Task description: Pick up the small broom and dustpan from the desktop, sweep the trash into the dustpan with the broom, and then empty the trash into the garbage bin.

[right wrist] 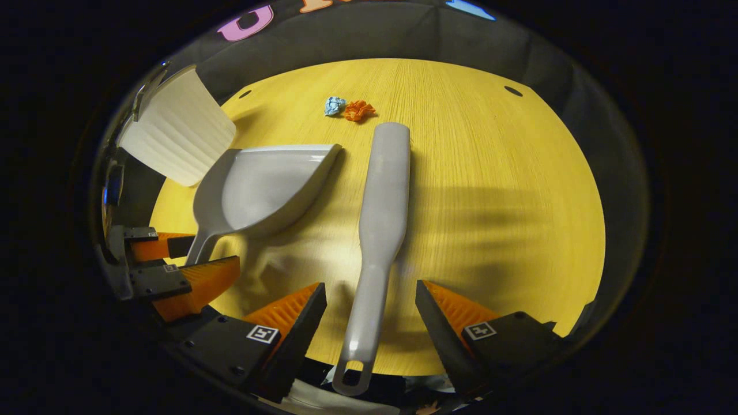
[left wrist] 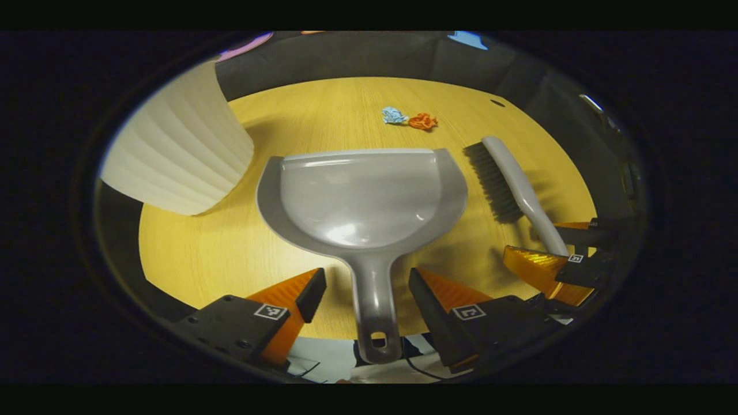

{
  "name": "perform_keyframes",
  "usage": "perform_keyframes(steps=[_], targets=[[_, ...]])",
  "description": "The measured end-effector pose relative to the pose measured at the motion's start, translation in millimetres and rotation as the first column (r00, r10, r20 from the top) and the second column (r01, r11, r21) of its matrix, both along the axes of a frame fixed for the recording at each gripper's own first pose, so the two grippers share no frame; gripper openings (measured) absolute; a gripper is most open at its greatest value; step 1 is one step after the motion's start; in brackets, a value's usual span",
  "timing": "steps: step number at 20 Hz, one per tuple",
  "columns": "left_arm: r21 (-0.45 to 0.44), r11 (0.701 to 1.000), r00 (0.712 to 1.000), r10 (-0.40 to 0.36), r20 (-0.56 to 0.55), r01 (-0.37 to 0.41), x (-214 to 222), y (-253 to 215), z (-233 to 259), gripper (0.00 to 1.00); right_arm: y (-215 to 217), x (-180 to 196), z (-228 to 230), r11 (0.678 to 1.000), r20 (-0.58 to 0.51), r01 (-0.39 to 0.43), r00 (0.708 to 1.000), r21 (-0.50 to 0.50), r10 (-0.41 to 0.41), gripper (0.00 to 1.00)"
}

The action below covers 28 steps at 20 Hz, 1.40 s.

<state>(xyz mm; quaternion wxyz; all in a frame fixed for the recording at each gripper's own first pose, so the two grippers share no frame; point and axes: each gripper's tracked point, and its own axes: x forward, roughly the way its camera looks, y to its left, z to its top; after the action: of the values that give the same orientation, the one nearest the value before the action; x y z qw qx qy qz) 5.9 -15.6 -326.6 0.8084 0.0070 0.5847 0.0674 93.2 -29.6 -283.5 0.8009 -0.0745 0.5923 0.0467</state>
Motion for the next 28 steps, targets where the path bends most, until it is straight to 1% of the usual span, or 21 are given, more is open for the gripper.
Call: perform_keyframes(steps=[1, 2, 3, 4, 5, 6, 7, 8, 10, 12, 14, 15, 17, 19, 20, 21, 24, 25, 26, 28], targets=[[0.004, 1.000, 1.000, -0.008, -0.014, 0.009, -2, 0, -4, 0.80, 1, -1, -2, 1.000, -0.014, 0.000, 1.000, 0.002, 0.000, 1.00], [0.013, 1.000, 1.000, -0.016, -0.018, 0.016, -2, 2, -6, 0.71, 4, -1, -6, 1.000, -0.028, 0.002, 1.000, 0.010, -0.001, 0.94], [0.017, 1.000, 1.000, -0.020, -0.017, 0.020, -2, 3, -7, 0.63, 6, -4, -9, 1.000, -0.047, 0.000, 0.999, 0.022, 0.001, 0.82], [0.014, 1.000, 1.000, -0.019, -0.013, 0.019, -1, 3, -8, 0.51, 6, -7, -10, 1.000, -0.070, -0.005, 0.998, 0.022, 0.006, 0.76], [0.014, 1.000, 1.000, -0.014, -0.017, 0.014, -1, 5, -12, 0.45, 7, -2, -12, 1.000, -0.063, 0.000, 0.998, 0.031, 0.002, 0.63], [0.021, 1.000, 1.000, -0.016, -0.022, 0.016, -2, 7, -9, 0.35, 5, 1, -12, 0.999, -0.058, 0.024, 0.998, 0.032, -0.022, 0.60], [0.023, 0.999, 0.999, -0.026, -0.024, 0.026, -2, 9, -9, 0.34, 8, 3, -12, 0.998, -0.067, 0.035, 0.997, 0.055, -0.031, 0.36], [0.021, 0.999, 0.999, -0.029, -0.020, 0.029, 0, 11, -10, 0.34, 10, 3, -13, 0.995, -0.088, 0.043, 0.995, 0.085, -0.036, 0.32], [-0.001, 1.000, 1.000, -0.026, 0.000, 0.026, 2, 9, -9, 0.30, 11, 4, -12, 0.992, -0.096, 0.052, 0.995, 0.116, -0.041, 0.30], [-0.026, 0.999, 0.999, -0.030, 0.028, 0.031, 2, 9, -8, 0.29, 13, 3, -11, 0.988, -0.092, 0.028, 0.996, 0.150, -0.014, 0.29], [-0.025, 0.998, 0.998, -0.049, 0.040, 0.050, 1, 14, -5, 0.29, 16, 7, -7, 0.978, -0.072, 0.039, 0.997, 0.203, -0.024, 0.29], [-0.025, 0.998, 0.997, -0.058, 0.048, 0.059, 1, 17, 0, 0.28, 17, 9, -3, 0.972, -0.053, 0.042, 0.998, 0.230, -0.030, 0.28], [-0.032, 0.998, 0.993, -0.059, 0.099, 0.062, 8, 21, 20, 0.28, 20, 16, 17, 0.960, 0.000, 0.035, 0.999, 0.277, -0.036, 0.28], [-0.039, 0.996, 0.985, -0.071, 0.159, 0.078, 16, 27, 46, 0.29, 17, 23, 40, 0.953, 0.049, -0.002, 0.999, 0.302, -0.014, 0.27], [-0.045, 0.995, 0.984, -0.084, 0.159, 0.093, 15, 30, 54, 0.28, 12, 33, 50, 0.956, 0.080, -0.021, 0.997, 0.292, -0.002, 0.27], [-0.040, 0.994, 0.979, -0.095, 0.182, 0.104, 17, 34, 64, 0.28, 4, 43, 60, 0.962, 0.106, -0.047, 0.994, 0.270, 0.019, 0.26], [0.008, 0.979, 0.961, -0.202, 0.188, 0.204, 28, 44, 79, 0.28, -14, 94, 77, 0.977, 0.176, -0.134, 0.979, 0.166, 0.104, 0.27], [0.026, 0.971, 0.954, -0.236, 0.185, 0.236, 34, 46, 80, 0.28, -17, 112, 80, 0.977, 0.187, -0.167, 0.972, 0.134, 0.141, 0.27], [0.036, 0.964, 0.947, -0.266, 0.180, 0.264, 39, 47, 78, 0.29, -19, 130, 83, 0.975, 0.201, -0.198, 0.964, 0.101, 0.175, 0.26], [0.039, 0.949, 0.936, -0.314, 0.161, 0.312, 50, 45, 67, 0.29, -27, 163, 77, 0.965, 0.204, -0.260, 0.946, 0.023, 0.250, 0.26]])
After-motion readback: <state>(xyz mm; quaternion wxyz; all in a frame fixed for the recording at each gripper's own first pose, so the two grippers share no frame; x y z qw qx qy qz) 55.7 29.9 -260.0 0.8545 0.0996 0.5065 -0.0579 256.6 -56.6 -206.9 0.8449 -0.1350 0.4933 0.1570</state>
